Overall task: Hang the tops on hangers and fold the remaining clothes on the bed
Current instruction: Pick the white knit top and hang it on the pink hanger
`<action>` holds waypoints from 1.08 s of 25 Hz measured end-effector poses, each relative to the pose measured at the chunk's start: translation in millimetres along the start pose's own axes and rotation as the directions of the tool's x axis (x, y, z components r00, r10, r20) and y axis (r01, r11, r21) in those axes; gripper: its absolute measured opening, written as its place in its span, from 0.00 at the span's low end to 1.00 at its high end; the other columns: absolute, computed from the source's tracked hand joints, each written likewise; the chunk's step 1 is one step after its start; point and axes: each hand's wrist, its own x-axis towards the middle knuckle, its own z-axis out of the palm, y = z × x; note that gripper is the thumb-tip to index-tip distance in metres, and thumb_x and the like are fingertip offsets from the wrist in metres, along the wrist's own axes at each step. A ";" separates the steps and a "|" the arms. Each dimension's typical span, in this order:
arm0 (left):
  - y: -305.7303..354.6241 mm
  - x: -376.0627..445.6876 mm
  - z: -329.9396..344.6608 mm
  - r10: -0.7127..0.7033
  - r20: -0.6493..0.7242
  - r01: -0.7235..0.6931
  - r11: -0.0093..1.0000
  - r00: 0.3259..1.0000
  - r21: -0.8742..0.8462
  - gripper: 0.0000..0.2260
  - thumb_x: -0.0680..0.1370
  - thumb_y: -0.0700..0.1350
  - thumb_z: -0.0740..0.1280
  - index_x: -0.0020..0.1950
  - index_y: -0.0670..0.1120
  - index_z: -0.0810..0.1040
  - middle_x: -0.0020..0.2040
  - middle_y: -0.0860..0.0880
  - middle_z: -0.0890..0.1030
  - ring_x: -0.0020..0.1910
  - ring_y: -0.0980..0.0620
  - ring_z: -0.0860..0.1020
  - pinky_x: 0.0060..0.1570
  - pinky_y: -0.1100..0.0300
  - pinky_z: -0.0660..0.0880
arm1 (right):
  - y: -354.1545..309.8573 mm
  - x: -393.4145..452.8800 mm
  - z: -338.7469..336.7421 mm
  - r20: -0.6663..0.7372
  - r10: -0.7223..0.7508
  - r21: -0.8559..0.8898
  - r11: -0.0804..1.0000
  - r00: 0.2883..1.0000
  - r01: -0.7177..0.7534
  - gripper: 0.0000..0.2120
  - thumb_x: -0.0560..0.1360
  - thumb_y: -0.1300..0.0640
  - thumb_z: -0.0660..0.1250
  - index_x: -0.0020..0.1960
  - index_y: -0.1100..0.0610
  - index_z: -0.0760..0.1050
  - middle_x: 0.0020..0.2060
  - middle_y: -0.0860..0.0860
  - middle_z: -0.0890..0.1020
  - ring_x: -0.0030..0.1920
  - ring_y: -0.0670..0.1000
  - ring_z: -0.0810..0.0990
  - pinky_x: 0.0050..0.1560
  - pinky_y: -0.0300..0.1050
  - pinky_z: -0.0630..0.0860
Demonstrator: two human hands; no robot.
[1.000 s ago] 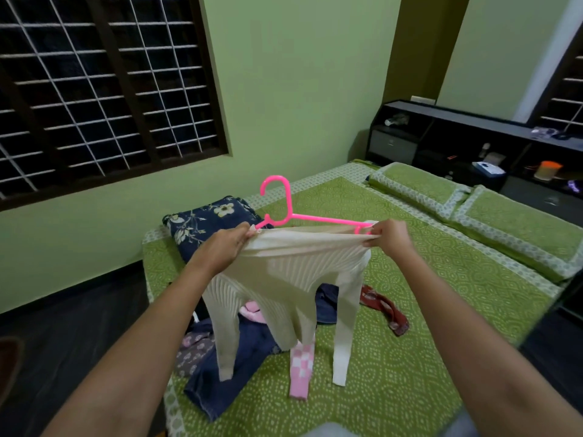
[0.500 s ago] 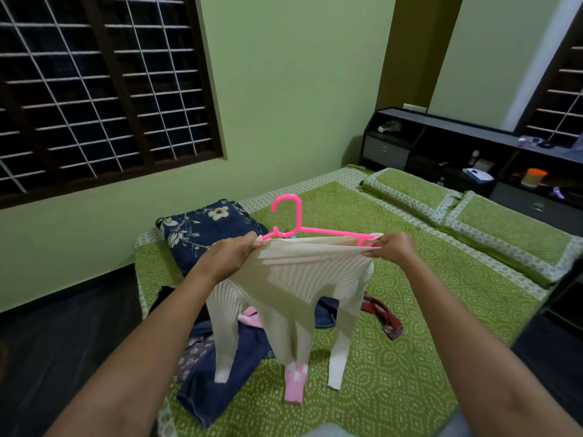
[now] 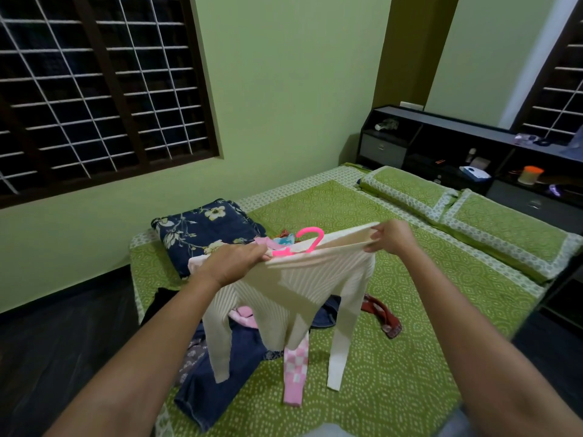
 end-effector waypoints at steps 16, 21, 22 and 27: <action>24.6 74.4 -46.2 -0.352 -0.202 0.202 0.826 0.914 -0.526 0.35 0.76 0.68 0.46 0.53 0.41 0.78 0.37 0.43 0.80 0.35 0.43 0.77 0.33 0.54 0.67 | 62.4 -38.5 -32.2 -0.380 -0.229 0.009 0.968 0.896 0.251 0.19 0.77 0.46 0.65 0.65 0.52 0.75 0.60 0.50 0.79 0.64 0.55 0.73 0.63 0.55 0.61; 64.0 116.8 -38.1 -0.193 -0.243 0.054 0.875 0.951 -0.482 0.27 0.79 0.62 0.51 0.53 0.43 0.79 0.40 0.41 0.81 0.37 0.41 0.78 0.34 0.51 0.70 | 107.5 -56.0 -37.7 -0.660 -0.056 0.244 0.927 0.749 0.284 0.09 0.78 0.56 0.65 0.51 0.60 0.82 0.45 0.54 0.84 0.48 0.56 0.81 0.55 0.58 0.74; 75.1 125.1 -34.7 -0.153 -0.235 0.029 0.887 0.960 -0.460 0.26 0.78 0.62 0.51 0.55 0.44 0.79 0.42 0.39 0.81 0.39 0.39 0.78 0.35 0.49 0.72 | 113.8 -60.5 -43.2 -0.660 -0.015 0.302 0.910 0.751 0.283 0.09 0.78 0.58 0.65 0.51 0.62 0.81 0.44 0.55 0.84 0.47 0.57 0.81 0.53 0.53 0.74; 144.9 181.0 -25.1 0.008 -0.266 -0.112 0.918 0.964 -0.379 0.31 0.77 0.65 0.47 0.57 0.44 0.79 0.43 0.39 0.83 0.39 0.37 0.80 0.33 0.49 0.75 | 129.3 -78.4 -80.6 -0.661 -0.082 0.349 0.846 0.745 0.403 0.09 0.78 0.57 0.65 0.51 0.60 0.81 0.43 0.54 0.84 0.44 0.49 0.78 0.47 0.45 0.71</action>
